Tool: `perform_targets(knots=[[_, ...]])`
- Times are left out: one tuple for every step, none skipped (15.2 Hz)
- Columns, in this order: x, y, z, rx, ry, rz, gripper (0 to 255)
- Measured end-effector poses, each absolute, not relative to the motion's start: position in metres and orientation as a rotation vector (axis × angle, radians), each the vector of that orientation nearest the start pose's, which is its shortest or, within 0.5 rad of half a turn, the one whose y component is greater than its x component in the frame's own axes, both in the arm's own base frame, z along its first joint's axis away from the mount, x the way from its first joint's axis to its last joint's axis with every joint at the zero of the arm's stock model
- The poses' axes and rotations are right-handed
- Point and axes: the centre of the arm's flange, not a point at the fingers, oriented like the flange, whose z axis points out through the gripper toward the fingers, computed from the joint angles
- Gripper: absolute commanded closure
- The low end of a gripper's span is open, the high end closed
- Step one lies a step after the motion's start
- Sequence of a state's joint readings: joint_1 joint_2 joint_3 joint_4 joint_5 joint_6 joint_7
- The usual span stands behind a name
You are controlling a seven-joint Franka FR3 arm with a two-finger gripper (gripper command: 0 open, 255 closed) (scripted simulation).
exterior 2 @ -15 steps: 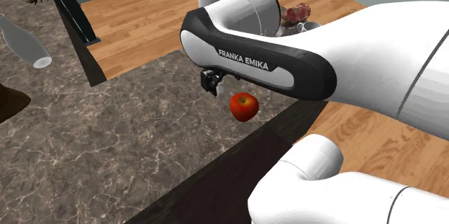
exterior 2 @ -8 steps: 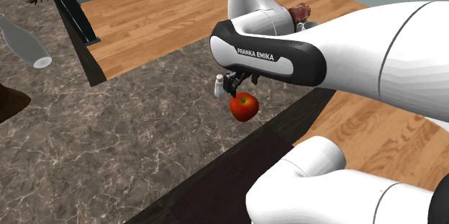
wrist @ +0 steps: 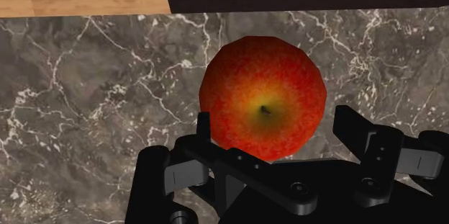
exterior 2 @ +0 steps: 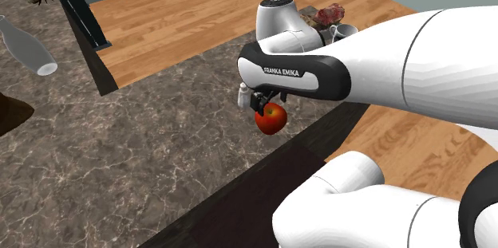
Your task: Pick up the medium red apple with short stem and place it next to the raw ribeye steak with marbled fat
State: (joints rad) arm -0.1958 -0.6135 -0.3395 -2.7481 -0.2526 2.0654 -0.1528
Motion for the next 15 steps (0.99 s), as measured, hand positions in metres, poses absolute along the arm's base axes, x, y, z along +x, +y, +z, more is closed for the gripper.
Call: perform_targets(knots=[[0.2892,-0.1745,0.3776,-3.122,0.29,0.135,0],[0.2892,-0.1744,0.3768,-3.122,0.29,0.134,0],[0.2894,-0.1744,0.3764,-3.122,0.29,0.134,0],[0.2894,-0.1744,0.3761,-3.123,0.29,0.134,0],[0.2894,-0.1744,0.376,-3.123,0.29,0.134,0],[0.2894,-0.1744,0.3759,-3.123,0.29,0.134,0],[0.2894,-0.1744,0.3759,-3.123,0.29,0.134,255],[0.2894,-0.1744,0.3759,-3.123,0.29,0.134,255],[0.2894,-0.1744,0.3759,-3.123,0.29,0.134,255],[0.2894,-0.1744,0.3759,-3.123,0.29,0.134,255],[0.2894,-0.1744,0.3759,-3.123,0.29,0.134,255],[0.2894,-0.1744,0.376,-3.123,0.29,0.134,255],[0.2895,-0.1744,0.3761,-3.123,0.29,0.133,255],[0.2895,-0.1744,0.3761,-3.123,0.29,0.133,255],[0.2894,-0.1744,0.3761,-3.123,0.29,0.133,255]])
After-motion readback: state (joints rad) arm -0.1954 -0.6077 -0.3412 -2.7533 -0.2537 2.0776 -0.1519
